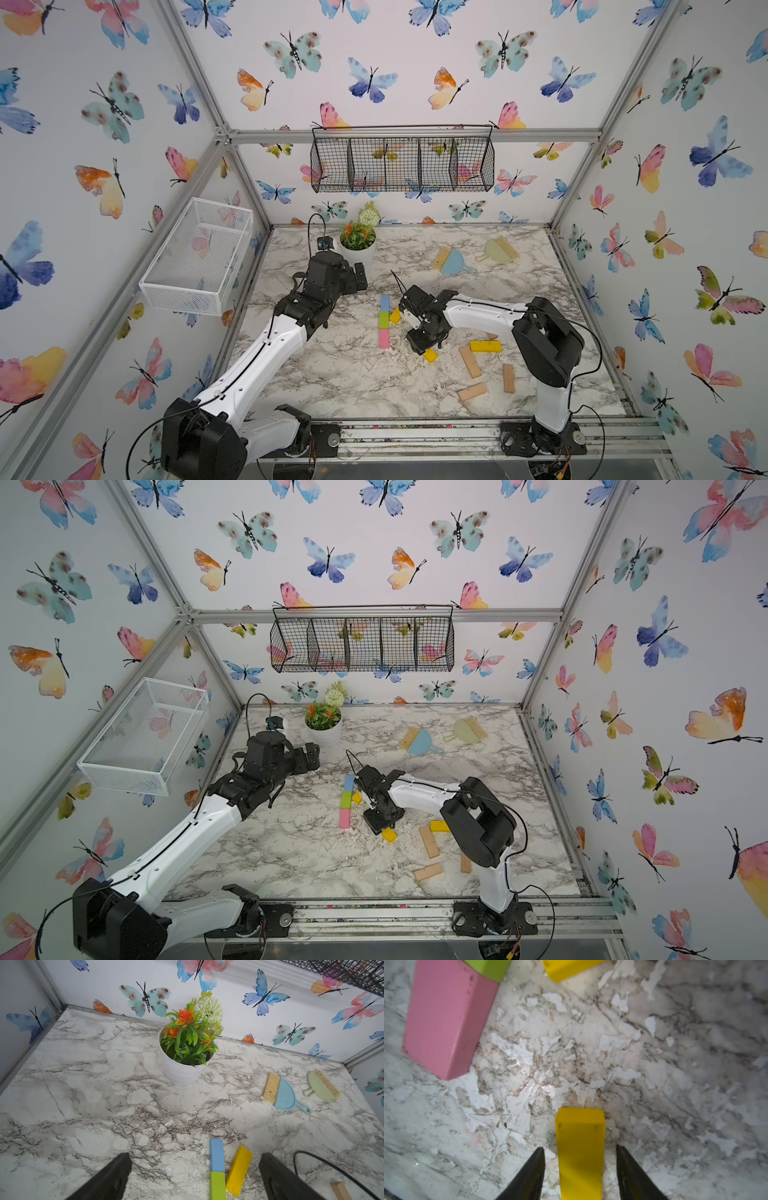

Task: Assemble the letter k with building blocks
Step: Place the building block at the center of the board, then pick up the building block from the center of the board.

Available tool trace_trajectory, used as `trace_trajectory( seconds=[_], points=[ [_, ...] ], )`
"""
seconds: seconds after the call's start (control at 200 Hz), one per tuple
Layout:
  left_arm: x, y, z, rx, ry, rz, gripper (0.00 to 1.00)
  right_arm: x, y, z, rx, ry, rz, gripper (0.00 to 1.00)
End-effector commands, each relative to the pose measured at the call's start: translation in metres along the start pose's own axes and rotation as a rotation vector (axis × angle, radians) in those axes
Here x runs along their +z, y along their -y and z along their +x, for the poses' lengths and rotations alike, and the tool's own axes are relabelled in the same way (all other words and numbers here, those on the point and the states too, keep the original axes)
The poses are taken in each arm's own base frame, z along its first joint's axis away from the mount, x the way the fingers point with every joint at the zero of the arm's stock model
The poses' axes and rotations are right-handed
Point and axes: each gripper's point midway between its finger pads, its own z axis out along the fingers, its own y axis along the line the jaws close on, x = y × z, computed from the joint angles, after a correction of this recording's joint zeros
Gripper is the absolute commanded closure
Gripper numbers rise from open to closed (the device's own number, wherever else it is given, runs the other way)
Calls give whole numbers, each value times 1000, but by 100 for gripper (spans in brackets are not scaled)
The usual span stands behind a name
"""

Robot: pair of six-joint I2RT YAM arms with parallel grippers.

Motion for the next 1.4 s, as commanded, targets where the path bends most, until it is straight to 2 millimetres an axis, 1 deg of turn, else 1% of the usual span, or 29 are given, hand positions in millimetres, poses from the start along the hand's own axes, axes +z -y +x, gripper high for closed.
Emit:
trace_trajectory(
  seconds=[0.0, 0.07, 0.135, 0.17, 0.285, 0.405, 0.566, 0.641, 0.736, 0.886, 0.991, 1.126, 1.236, 1.397],
  points=[
    [0, -2, -5, -5, 18, -13, 1, -13, 1, -7, 48, 77, 9, 35],
    [-1, -2, -5, -6, 19, -12, 2, -17, 0, -5, 60, 99, -2, 33],
    [-1, -3, -5, -8, 20, -14, 2, -17, 0, 0, 70, 96, -7, 34],
    [-1, -3, -5, -10, 19, -12, 2, -17, 1, 4, 74, 87, -9, 35],
    [1, -3, -5, -17, 12, -10, 2, -10, -2, 18, 81, 48, -34, 42],
    [4, -4, -3, -29, 2, -12, 2, -6, -5, 26, 81, 29, -57, 43],
    [5, -5, -2, -35, -5, -12, 2, -2, 0, 27, 80, 26, -26, 43],
    [5, -5, -2, -35, -5, -14, 2, 1, 2, 27, 78, 17, -19, 45],
    [6, -6, -2, -35, -6, -19, 2, 4, 3, 28, 76, 9, -12, 51],
    [7, -9, -2, -40, -10, -31, 2, 5, 6, 28, 71, -1, 9, 63],
    [7, -10, -2, -43, -10, -29, 2, 5, 8, 30, 64, -7, 21, 67],
    [8, -10, -2, -48, -12, -27, 2, 4, 10, 30, 56, -12, 35, 74],
    [8, -10, -2, -49, -14, -26, 2, -2, 10, 24, 49, 8, 43, 75],
    [8, -11, -3, -54, -12, -27, 2, -13, 3, 8, -15, 36, 21, 76]
  ],
)
